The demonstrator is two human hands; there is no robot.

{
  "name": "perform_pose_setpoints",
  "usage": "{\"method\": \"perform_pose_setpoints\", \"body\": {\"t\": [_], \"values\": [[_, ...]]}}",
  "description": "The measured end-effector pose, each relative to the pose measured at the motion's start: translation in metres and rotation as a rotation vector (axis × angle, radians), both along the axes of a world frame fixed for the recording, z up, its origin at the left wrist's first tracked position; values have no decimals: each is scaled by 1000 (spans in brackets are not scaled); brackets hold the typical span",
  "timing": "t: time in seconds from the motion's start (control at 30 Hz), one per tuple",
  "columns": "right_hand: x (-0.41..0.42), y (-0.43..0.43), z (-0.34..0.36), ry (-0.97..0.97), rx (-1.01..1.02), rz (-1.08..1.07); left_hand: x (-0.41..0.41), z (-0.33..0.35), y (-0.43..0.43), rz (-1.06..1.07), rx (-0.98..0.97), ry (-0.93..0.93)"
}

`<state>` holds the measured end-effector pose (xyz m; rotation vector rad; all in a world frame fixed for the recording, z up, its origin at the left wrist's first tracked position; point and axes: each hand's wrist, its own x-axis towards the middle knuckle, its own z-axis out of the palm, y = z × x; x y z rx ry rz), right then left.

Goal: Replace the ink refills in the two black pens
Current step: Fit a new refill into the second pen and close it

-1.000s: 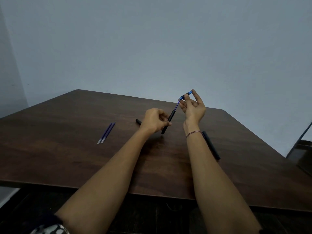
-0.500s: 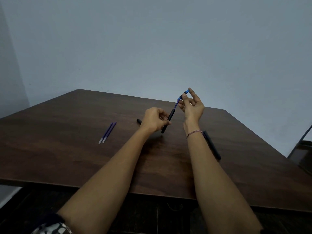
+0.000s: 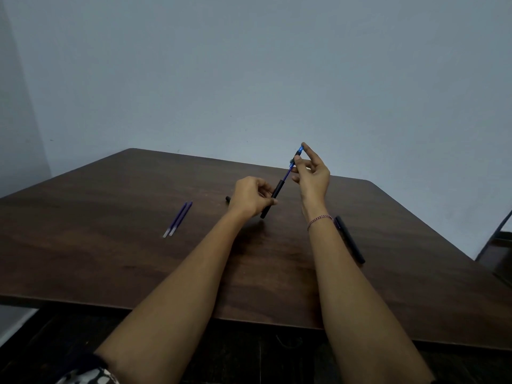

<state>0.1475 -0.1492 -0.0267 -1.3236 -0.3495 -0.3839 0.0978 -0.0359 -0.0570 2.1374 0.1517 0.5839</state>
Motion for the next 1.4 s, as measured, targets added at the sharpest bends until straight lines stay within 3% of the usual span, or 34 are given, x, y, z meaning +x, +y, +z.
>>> {"method": "perform_pose_setpoints", "body": {"t": [0.67, 1.4], "values": [[1, 0, 0, 29, 140, 196, 2, 0, 3, 39, 11, 1], [0, 4, -1, 148, -56, 279, -1, 3, 2, 33, -63, -44]]}}
